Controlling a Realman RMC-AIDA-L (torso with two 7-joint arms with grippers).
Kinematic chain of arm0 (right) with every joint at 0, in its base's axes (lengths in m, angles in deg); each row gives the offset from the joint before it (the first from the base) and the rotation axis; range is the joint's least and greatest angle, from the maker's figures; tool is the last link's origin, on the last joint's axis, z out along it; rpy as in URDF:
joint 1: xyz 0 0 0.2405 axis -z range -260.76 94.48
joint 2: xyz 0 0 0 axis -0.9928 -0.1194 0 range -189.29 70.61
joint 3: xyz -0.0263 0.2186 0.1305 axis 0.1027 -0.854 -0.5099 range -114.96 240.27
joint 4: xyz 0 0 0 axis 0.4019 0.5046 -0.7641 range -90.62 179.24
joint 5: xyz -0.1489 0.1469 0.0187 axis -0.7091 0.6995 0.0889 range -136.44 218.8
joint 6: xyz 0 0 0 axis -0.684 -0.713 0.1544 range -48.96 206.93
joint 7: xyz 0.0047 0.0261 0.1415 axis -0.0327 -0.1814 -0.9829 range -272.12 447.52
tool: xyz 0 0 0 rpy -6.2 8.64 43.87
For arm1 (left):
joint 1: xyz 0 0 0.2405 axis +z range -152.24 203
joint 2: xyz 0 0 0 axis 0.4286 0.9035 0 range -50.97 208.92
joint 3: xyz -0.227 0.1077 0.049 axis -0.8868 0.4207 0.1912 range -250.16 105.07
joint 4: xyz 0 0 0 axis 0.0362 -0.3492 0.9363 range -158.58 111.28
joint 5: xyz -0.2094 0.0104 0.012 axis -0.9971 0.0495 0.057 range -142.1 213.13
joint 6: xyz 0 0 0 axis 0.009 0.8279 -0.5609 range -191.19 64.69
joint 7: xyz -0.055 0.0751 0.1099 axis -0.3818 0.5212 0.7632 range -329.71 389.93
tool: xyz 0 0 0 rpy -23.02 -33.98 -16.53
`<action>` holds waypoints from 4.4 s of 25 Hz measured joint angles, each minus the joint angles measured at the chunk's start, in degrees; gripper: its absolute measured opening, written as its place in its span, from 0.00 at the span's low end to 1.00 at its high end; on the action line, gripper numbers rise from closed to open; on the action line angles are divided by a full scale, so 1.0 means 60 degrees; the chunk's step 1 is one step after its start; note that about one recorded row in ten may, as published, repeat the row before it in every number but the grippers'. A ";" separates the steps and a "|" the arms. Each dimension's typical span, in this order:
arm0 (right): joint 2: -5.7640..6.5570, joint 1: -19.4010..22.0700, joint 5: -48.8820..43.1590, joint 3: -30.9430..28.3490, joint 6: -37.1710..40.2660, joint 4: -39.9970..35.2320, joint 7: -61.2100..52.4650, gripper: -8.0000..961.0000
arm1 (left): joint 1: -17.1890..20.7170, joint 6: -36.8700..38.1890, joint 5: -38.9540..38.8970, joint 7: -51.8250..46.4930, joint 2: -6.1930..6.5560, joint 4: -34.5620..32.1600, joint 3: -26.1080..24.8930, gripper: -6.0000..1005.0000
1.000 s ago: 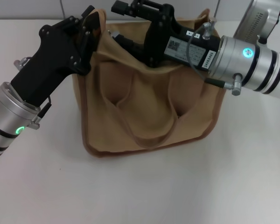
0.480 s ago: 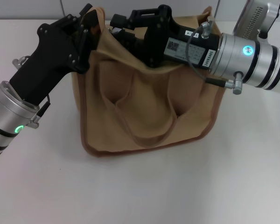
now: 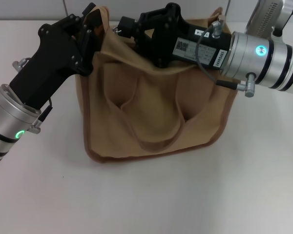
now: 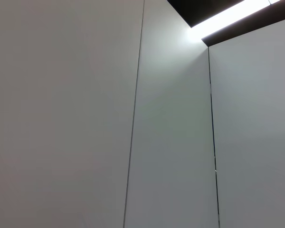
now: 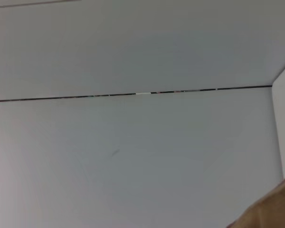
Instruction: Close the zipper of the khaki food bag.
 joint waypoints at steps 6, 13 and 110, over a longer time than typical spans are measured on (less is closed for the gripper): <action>0.0003 0.0233 0.0013 -0.0005 0.0134 -0.0293 0.0208 0.01 | 0.0090 0.0001 -0.0002 0.0000 0.0000 0.0000 0.0004 0.03; 0.0027 0.0637 0.0041 -0.0063 0.0140 -0.0523 0.0222 0.01 | 0.0308 0.0010 0.0002 0.0000 -0.0001 0.0004 -0.0218 0.03; 0.0009 0.3513 -0.4313 -0.1842 0.1706 0.1043 1.8978 0.81 | 0.2423 0.0306 0.2978 -0.1362 0.0108 -0.4099 0.3731 0.80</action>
